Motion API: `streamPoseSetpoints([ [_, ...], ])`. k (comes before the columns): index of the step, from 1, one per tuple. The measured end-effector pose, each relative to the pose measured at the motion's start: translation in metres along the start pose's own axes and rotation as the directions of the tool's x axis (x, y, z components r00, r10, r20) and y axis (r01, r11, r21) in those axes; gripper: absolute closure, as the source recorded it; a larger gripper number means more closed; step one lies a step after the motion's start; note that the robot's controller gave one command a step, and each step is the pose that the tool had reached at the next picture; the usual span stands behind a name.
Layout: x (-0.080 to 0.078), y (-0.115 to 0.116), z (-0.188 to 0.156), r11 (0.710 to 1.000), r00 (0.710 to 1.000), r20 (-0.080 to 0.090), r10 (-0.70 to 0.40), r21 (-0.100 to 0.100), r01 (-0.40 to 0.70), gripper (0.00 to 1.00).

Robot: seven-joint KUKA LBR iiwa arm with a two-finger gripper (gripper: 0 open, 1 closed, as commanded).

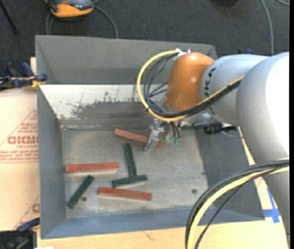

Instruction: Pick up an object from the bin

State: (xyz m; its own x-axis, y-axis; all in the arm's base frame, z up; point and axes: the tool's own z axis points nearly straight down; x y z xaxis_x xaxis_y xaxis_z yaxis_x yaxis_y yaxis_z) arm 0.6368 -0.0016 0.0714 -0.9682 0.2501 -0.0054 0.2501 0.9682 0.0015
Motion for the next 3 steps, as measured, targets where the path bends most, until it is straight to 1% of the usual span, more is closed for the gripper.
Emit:
streamPoseSetpoints([
  [1, 0.0, 0.0, 0.0, 1.0, 1.0, 0.0, 0.0, 0.0, 0.0, 1.0],
  [2, -0.011, 0.018, -0.176, 0.999, 0.999, 0.008, 0.034, -0.003, -0.034, 1.0],
  [3, -0.01, 0.017, -0.171, 0.999, 0.999, 0.0, 0.034, 0.0, -0.034, 1.0],
])
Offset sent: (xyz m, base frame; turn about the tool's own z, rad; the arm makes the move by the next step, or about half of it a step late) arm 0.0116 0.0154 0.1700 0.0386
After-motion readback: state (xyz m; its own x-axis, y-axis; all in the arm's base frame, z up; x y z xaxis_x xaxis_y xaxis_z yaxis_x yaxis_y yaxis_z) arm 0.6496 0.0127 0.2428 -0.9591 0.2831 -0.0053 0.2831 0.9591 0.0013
